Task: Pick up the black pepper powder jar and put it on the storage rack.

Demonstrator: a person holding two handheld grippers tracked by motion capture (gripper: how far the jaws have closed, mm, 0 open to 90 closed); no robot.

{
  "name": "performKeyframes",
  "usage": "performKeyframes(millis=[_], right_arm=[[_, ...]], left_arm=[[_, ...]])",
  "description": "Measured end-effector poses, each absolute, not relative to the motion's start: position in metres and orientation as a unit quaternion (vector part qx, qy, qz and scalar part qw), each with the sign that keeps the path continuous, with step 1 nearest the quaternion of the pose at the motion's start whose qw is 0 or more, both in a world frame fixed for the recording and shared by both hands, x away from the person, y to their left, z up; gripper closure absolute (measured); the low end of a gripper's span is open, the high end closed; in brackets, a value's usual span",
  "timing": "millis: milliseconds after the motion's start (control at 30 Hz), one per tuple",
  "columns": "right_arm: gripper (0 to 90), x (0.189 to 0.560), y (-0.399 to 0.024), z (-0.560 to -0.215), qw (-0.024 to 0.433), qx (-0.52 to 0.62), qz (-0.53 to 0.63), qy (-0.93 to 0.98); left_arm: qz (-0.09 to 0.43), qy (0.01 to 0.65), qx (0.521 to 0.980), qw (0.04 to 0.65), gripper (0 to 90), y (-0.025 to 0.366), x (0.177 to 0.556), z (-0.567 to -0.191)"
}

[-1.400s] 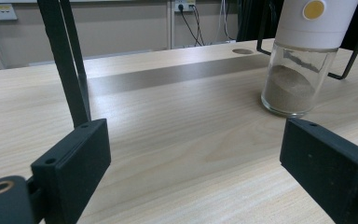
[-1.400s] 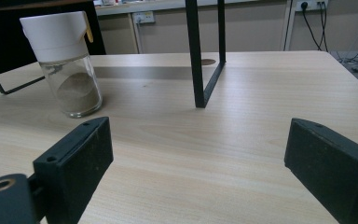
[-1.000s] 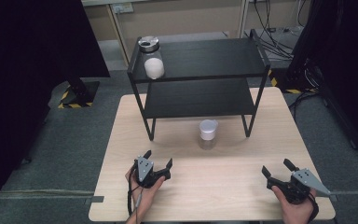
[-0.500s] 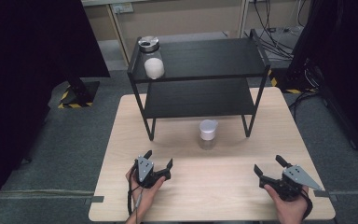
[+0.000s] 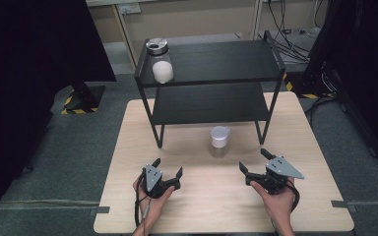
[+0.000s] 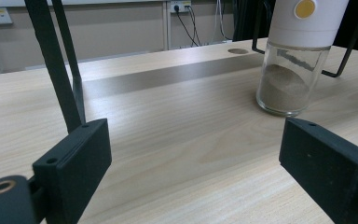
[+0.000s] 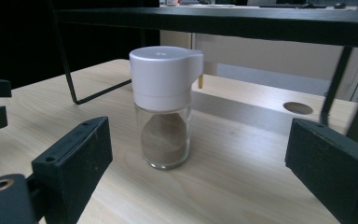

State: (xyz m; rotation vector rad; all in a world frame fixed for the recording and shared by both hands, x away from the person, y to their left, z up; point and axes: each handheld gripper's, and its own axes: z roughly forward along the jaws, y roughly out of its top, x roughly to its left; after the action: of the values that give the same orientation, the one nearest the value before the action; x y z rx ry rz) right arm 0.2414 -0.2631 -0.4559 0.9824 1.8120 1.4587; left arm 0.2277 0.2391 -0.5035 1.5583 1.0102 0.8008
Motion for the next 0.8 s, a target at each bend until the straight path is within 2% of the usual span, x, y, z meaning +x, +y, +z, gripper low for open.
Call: performKeyframes(millis=[467, 800], right_arm=[[8.9, 0.301, -0.222, -0.455, 0.268, 0.368, 0.533, 0.713], [12.4, 0.327, -0.202, -0.459, 0.253, 0.369, 0.520, 0.727]], left_arm=[[0.335, 0.423, 0.653, 0.532, 8.6, 0.239, 0.227, -0.504], [0.333, 0.421, 0.655, 0.532, 8.6, 0.239, 0.227, -0.503]])
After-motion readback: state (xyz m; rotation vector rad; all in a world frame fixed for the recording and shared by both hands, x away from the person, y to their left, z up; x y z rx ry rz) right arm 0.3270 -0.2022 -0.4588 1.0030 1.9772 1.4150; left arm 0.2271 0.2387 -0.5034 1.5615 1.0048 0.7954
